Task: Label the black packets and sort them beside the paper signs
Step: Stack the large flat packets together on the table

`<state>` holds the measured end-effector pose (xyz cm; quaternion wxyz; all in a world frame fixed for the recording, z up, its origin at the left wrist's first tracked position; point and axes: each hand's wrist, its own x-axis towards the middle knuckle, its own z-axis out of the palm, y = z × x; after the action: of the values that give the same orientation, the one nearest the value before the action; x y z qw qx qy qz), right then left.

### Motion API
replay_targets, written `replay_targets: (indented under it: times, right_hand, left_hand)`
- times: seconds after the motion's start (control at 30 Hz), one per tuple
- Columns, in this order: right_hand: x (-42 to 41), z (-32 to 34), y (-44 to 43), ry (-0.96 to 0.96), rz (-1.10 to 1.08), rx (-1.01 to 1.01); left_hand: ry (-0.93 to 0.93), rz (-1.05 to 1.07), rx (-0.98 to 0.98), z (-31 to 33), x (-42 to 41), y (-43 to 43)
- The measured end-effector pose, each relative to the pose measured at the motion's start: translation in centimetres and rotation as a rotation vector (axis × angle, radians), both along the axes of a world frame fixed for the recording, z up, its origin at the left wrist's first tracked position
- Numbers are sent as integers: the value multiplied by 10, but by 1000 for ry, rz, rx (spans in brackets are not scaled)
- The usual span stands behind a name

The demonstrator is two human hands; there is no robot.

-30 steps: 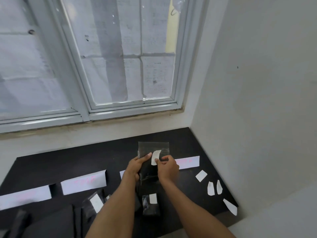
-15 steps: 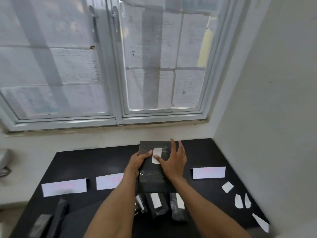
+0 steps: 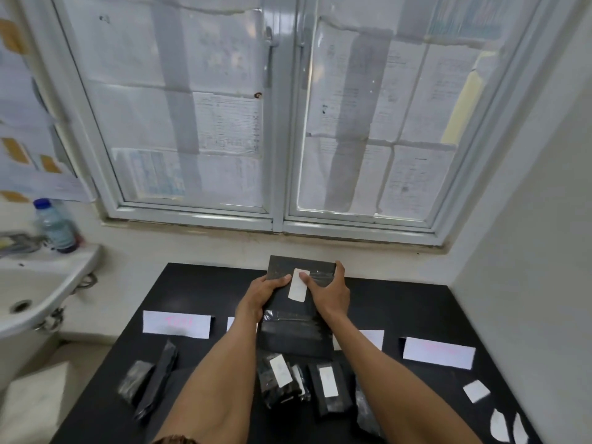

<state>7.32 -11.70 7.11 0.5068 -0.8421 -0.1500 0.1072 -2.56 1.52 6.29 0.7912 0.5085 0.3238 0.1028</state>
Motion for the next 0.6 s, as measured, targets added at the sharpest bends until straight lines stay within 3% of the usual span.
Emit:
replay_targets:
  times: [0.27,0.37,0.5,0.6]
  right_hand:
    - [-12,3,27,78,-49,60]
    - [-9,-7,24,179,106,112]
    - [-10,-24,14,233,383,33]
    - [-13,-36,12,319,430,44]
  left_hand:
    - [79,-75,19,5,-21,14]
    - [63,-45,-8,4,-29,24]
    - [21,78,-32,-4,-35,33]
    - [67,71,12,-9,-41,33]
